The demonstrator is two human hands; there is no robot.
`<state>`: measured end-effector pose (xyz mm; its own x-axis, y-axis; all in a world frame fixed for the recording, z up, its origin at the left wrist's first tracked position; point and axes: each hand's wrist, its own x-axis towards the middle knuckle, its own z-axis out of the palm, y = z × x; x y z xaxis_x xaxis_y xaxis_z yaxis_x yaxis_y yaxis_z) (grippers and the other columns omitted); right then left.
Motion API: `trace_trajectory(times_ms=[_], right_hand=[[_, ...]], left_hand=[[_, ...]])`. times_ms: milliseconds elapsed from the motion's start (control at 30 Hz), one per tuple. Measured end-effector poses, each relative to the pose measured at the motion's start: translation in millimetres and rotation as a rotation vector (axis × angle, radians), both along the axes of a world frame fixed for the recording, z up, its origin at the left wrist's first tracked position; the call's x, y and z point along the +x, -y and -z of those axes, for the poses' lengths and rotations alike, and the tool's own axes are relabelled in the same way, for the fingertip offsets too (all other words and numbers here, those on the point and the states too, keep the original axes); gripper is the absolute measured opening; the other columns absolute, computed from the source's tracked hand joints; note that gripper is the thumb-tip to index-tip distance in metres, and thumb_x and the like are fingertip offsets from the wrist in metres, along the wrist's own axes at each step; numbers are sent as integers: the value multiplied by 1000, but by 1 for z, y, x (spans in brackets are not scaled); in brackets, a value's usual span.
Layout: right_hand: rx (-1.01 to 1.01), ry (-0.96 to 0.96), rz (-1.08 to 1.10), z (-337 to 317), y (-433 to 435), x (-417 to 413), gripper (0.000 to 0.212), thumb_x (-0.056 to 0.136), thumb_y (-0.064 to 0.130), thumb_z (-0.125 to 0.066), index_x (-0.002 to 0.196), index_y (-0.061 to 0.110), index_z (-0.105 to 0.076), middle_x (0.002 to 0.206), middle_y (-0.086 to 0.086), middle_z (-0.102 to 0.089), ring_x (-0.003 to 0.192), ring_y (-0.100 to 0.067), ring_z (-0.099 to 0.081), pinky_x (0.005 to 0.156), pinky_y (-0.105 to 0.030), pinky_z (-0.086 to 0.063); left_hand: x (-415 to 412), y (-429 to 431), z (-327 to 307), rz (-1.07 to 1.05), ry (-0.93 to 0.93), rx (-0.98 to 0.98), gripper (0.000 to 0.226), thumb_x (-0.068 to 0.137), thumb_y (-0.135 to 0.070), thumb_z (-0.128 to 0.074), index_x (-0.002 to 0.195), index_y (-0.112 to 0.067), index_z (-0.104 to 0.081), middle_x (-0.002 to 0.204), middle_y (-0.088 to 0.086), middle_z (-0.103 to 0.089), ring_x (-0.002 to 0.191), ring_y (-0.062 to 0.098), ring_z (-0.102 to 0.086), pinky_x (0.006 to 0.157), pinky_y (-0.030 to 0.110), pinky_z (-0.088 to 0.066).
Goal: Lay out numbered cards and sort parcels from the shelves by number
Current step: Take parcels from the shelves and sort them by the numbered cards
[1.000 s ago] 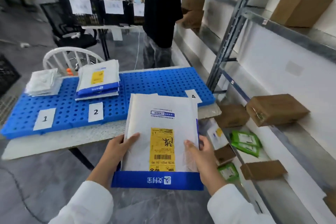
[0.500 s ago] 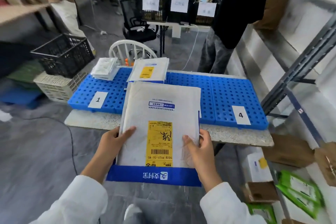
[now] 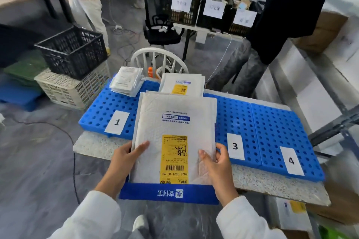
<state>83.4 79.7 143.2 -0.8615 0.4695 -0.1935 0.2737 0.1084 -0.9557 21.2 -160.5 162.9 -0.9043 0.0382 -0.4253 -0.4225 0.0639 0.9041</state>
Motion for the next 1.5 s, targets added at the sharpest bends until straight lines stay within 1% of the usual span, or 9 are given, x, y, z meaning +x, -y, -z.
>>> trace_trajectory(times_ms=[133, 233, 400, 500, 733, 1000, 1200, 1333, 1500], right_hand=[[43, 43, -4, 5, 18, -54, 46, 81, 37, -73, 122, 28, -53, 117, 7, -66, 106, -10, -64, 94, -40, -53], [94, 68, -26, 9, 28, -84, 51, 80, 48, -72, 123, 25, -57, 118, 8, -66, 109, -10, -62, 95, -39, -52], [99, 61, -13, 5, 36, -117, 34, 86, 35, -68, 116, 25, -57, 109, 11, -67, 102, -7, -63, 82, -24, -53], [93, 65, -3, 9, 36, -130, 40, 86, 37, -68, 122, 24, -56, 113, 10, -66, 103, -6, -62, 81, -22, -52], [58, 49, 18, 11, 18, -167, 28, 89, 30, -67, 115, 27, -57, 108, 13, -67, 99, 0, -62, 74, -14, -48], [-11, 22, 8, 15, -18, -238, 31, 88, 28, -68, 117, 24, -57, 111, 10, -67, 102, -5, -63, 83, -21, -50], [-29, 22, -6, 18, -52, -298, 22, 89, 26, -67, 108, 27, -56, 104, 9, -67, 95, -5, -64, 74, -18, -50], [-13, 62, -11, 31, -74, -337, 23, 90, 26, -66, 110, 24, -55, 102, 13, -65, 93, -1, -62, 70, -15, -48], [-10, 136, 5, 56, -98, -374, 29, 90, 24, -66, 117, 19, -54, 104, 10, -64, 93, -2, -60, 73, -17, -47]], left_hand=[[-54, 23, 7, 28, 21, -3, 28, 85, -40, -66, 99, -16, -66, 90, 2, -75, 83, 24, -72, 72, 38, -57], [-86, 32, 6, 58, 7, -20, 26, 88, -36, -65, 98, -12, -67, 89, 2, -74, 81, 19, -72, 63, 29, -54], [-124, 38, 8, 73, 8, -26, 26, 89, -33, -64, 98, -9, -66, 92, 4, -73, 85, 22, -70, 61, 25, -51], [-142, 36, 11, 88, 14, -32, 22, 90, -34, -63, 95, -13, -65, 90, 1, -71, 82, 18, -69, 58, 22, -49], [-184, 13, 16, 95, 22, -29, 19, 89, -32, -64, 93, -13, -66, 87, -1, -71, 79, 16, -67, 57, 20, -46], [-254, -20, 18, 90, 16, -51, 23, 88, -32, -66, 96, -10, -68, 89, 2, -74, 79, 16, -70, 57, 19, -50], [-313, -52, 29, 100, 37, -82, 24, 88, -31, -68, 99, -10, -69, 93, 3, -74, 84, 17, -70, 62, 20, -52], [-352, -75, 48, 95, 49, -116, 30, 87, -30, -69, 100, -4, -69, 96, 10, -74, 86, 22, -71, 72, 30, -58], [-390, -100, 72, 123, 81, -188, 32, 88, -32, -68, 101, -3, -68, 97, 9, -72, 84, 20, -68, 67, 26, -54]])
